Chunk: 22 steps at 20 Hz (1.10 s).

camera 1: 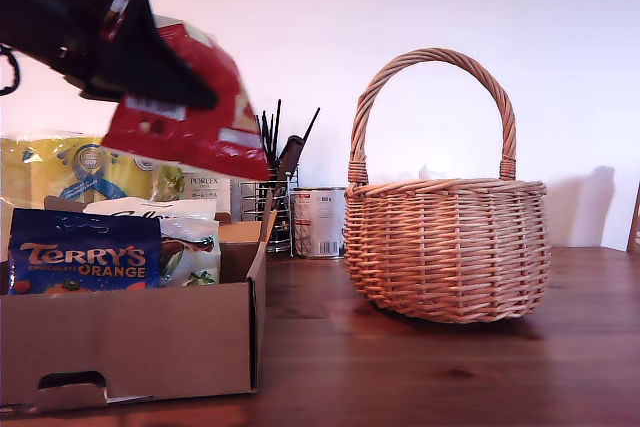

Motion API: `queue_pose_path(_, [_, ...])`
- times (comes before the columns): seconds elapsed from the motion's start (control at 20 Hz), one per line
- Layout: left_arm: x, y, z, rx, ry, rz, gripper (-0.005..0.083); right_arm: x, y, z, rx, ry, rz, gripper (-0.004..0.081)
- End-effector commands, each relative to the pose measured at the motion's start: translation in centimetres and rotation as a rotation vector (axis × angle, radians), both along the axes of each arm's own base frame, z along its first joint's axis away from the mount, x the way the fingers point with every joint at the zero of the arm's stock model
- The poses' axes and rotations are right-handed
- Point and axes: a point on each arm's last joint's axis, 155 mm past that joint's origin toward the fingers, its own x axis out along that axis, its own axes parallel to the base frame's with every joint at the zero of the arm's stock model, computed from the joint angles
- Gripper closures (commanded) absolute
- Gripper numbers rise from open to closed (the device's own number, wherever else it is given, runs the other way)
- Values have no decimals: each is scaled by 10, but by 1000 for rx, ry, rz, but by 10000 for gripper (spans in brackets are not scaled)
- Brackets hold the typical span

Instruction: Move the bags of Easter eggs from the cardboard box on the left into the woven basket on the right side.

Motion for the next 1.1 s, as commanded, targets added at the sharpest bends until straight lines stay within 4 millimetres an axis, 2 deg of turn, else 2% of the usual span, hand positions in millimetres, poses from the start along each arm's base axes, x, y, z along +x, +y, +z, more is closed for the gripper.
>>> queue_pose_path(0.0, [-8, -21, 16, -43, -38, -62, 610, 1, -1, -6, -1, 10, -4, 782])
queue_pose_path(0.2, [-31, -76, 35, -120, -137, -187, 611, 1, -1, -6, -2, 10, -4, 782])
queue_pose_path(0.4, [-26, -125, 51, -157, -238, -206, 611, 1, -1, -7, -2, 10, -4, 782])
queue_pose_path(0.55, [-6, -164, 53, -81, -352, -213, 611, 1, -1, -7, -3, 11, -4, 782])
queue_pose_path(0.7, [26, -194, 48, 22, -437, -182, 611, 1, -1, -7, -2, 11, -4, 782])
queue_pose_path(0.85, [56, -208, 28, 148, -463, -150, 611, 1, -1, -6, -2, 9, -4, 782])
queue_pose_path(1.05, [74, -218, 8, 190, -435, -140, 611, 1, 0, -5, 1, 3, -4, 782])
